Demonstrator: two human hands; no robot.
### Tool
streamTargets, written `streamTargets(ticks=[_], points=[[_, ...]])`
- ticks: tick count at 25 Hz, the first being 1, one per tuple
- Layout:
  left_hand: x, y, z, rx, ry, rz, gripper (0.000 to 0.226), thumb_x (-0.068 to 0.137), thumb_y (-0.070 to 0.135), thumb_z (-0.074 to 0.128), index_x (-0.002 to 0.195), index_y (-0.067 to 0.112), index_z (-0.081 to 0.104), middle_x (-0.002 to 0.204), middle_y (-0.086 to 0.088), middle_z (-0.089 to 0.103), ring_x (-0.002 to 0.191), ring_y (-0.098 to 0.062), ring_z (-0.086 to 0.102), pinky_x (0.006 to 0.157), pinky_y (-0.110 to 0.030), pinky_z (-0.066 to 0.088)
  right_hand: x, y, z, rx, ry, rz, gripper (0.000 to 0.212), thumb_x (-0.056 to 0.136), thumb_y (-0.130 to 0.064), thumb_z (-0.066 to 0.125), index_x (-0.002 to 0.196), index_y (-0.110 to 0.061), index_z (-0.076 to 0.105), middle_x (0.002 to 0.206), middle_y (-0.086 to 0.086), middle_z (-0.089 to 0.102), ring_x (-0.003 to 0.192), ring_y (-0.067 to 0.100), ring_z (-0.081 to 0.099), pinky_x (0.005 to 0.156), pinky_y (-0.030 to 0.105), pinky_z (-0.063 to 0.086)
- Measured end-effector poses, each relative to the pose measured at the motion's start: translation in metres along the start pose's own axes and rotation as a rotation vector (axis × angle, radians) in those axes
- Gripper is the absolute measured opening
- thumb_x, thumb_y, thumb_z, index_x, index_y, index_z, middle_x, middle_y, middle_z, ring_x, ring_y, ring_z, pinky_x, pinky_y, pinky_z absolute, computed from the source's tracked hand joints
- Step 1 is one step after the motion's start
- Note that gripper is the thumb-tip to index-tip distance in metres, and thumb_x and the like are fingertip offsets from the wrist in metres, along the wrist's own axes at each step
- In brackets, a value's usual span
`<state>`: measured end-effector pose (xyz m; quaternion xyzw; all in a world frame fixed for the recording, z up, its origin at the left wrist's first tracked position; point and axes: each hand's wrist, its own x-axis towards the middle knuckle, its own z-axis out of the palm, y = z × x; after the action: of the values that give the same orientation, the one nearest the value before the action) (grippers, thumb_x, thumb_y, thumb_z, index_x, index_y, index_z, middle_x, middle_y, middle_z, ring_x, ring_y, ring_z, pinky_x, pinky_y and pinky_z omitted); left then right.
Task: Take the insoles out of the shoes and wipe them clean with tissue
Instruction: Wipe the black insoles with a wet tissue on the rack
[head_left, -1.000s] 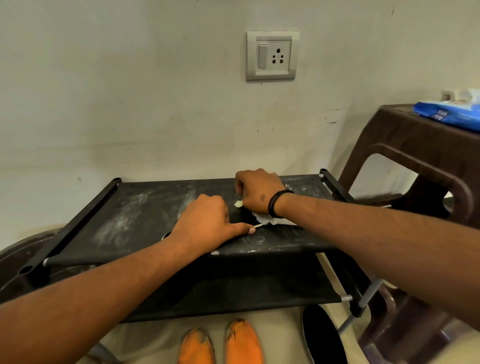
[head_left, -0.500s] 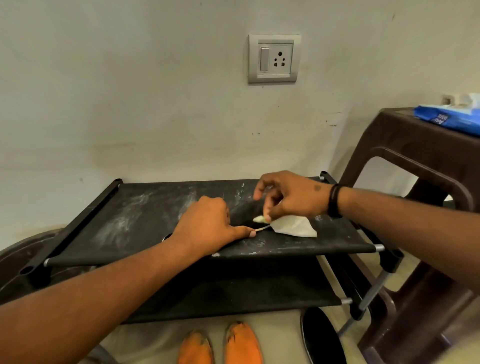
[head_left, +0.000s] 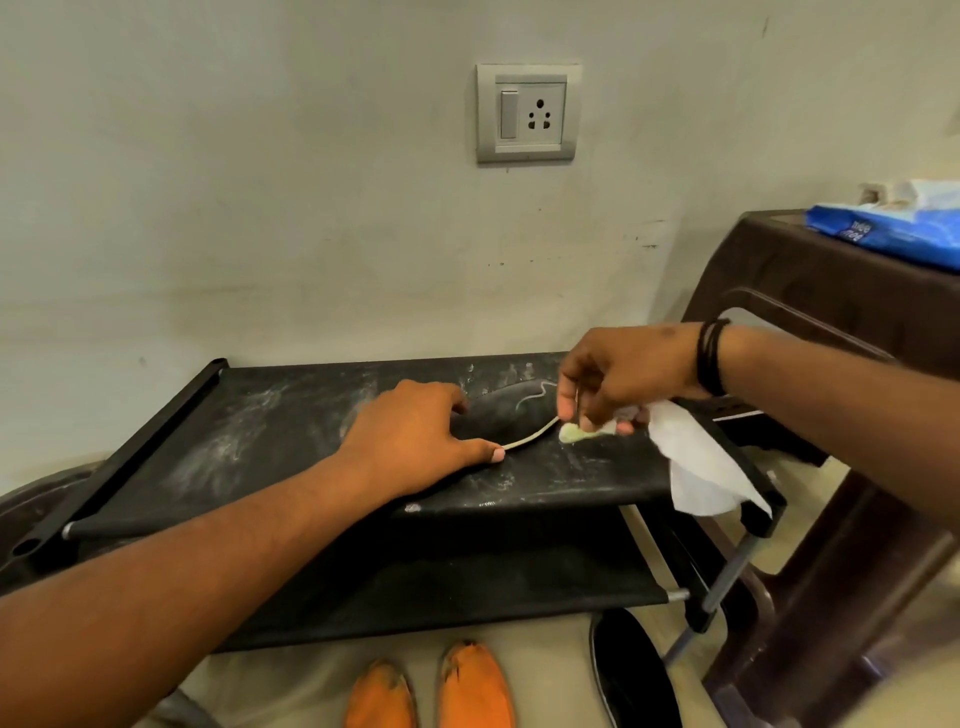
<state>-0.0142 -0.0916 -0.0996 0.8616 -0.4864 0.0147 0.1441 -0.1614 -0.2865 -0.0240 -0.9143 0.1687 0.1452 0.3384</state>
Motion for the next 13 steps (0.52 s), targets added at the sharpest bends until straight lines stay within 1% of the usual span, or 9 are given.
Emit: streamTargets(ticks=[1,2,3,4,6,9,10,11,13], points=[[0.0,0.001,0.003,-0.012,-0.02,0.028,0.068,0.076,0.075,0.066,0.128,0.031,0.064,0.12,0.008,0.07,0.109,-0.014,0.065,0.089,-0.037,0.057,0.007,0.0,0.006,-0.153,0.147,-0.053,0.015,0.086,0.002,0.066,0.097,-0.007,0.071,0.082,0.004,0.072,0.059,0.01,0.064,0.057,0.019,0.051],[-0.001,0.001,0.005,-0.007,-0.035,0.056,0.066,0.08,0.07,0.066,0.133,0.031,0.062,0.123,0.006,0.069,0.11,-0.014,0.065,0.09,-0.036,0.056,0.013,-0.001,0.012,-0.23,0.258,-0.124,0.017,0.084,0.001,0.067,0.093,-0.011,0.073,0.082,0.0,0.073,0.067,0.007,0.066,0.064,0.02,0.052],[0.0,0.001,0.007,-0.001,-0.045,0.081,0.063,0.083,0.067,0.065,0.134,0.03,0.061,0.123,0.005,0.069,0.11,-0.014,0.064,0.09,-0.034,0.055,0.019,-0.003,0.019,-0.264,0.303,-0.187,0.02,0.082,0.001,0.067,0.092,-0.014,0.075,0.085,-0.004,0.073,0.076,0.006,0.067,0.072,0.022,0.053],[0.001,0.0,0.008,-0.004,-0.052,0.097,0.06,0.085,0.065,0.064,0.134,0.03,0.062,0.122,0.004,0.069,0.109,-0.014,0.063,0.09,-0.032,0.053,0.024,-0.004,0.026,-0.274,0.308,-0.223,0.024,0.081,0.002,0.066,0.093,-0.016,0.076,0.088,-0.006,0.074,0.084,0.005,0.067,0.077,0.023,0.053],[0.002,-0.004,0.007,-0.02,-0.087,0.093,0.059,0.084,0.066,0.063,0.132,0.032,0.064,0.117,0.001,0.067,0.107,-0.015,0.061,0.088,-0.031,0.051,0.031,-0.005,0.035,-0.254,0.303,-0.241,0.03,0.08,0.004,0.061,0.095,-0.016,0.077,0.093,-0.007,0.074,0.09,0.005,0.066,0.081,0.021,0.053],[0.003,-0.013,0.006,-0.058,-0.122,0.072,0.067,0.076,0.084,0.05,0.122,0.04,0.069,0.104,0.005,0.066,0.1,-0.013,0.059,0.086,-0.036,0.053,0.033,-0.012,0.046,-0.197,0.304,-0.267,0.027,0.082,0.0,0.059,0.091,-0.018,0.077,0.092,-0.007,0.073,0.082,0.002,0.065,0.074,0.017,0.052],[0.003,-0.015,0.006,-0.075,-0.118,0.072,0.066,0.077,0.084,0.047,0.12,0.04,0.071,0.102,0.006,0.068,0.098,-0.011,0.06,0.085,-0.037,0.054,0.034,-0.014,0.05,-0.196,0.306,-0.279,0.025,0.083,-0.002,0.059,0.09,-0.018,0.077,0.091,-0.007,0.073,0.08,0.001,0.065,0.073,0.016,0.051],[0.002,-0.017,0.008,-0.081,-0.111,0.071,0.061,0.079,0.08,0.048,0.12,0.041,0.071,0.102,0.007,0.069,0.1,-0.011,0.061,0.086,-0.037,0.054,0.035,-0.016,0.053,-0.217,0.312,-0.287,0.022,0.083,-0.004,0.06,0.09,-0.017,0.076,0.092,-0.007,0.073,0.081,0.001,0.065,0.074,0.016,0.052],[-0.001,-0.017,0.012,-0.051,-0.097,0.055,0.055,0.081,0.075,0.054,0.124,0.044,0.067,0.111,0.003,0.063,0.11,-0.016,0.056,0.09,-0.038,0.052,0.038,-0.017,0.062,-0.304,0.333,-0.3,0.022,0.085,-0.002,0.06,0.092,-0.015,0.076,0.094,-0.005,0.072,0.085,0.006,0.064,0.078,0.018,0.052]])
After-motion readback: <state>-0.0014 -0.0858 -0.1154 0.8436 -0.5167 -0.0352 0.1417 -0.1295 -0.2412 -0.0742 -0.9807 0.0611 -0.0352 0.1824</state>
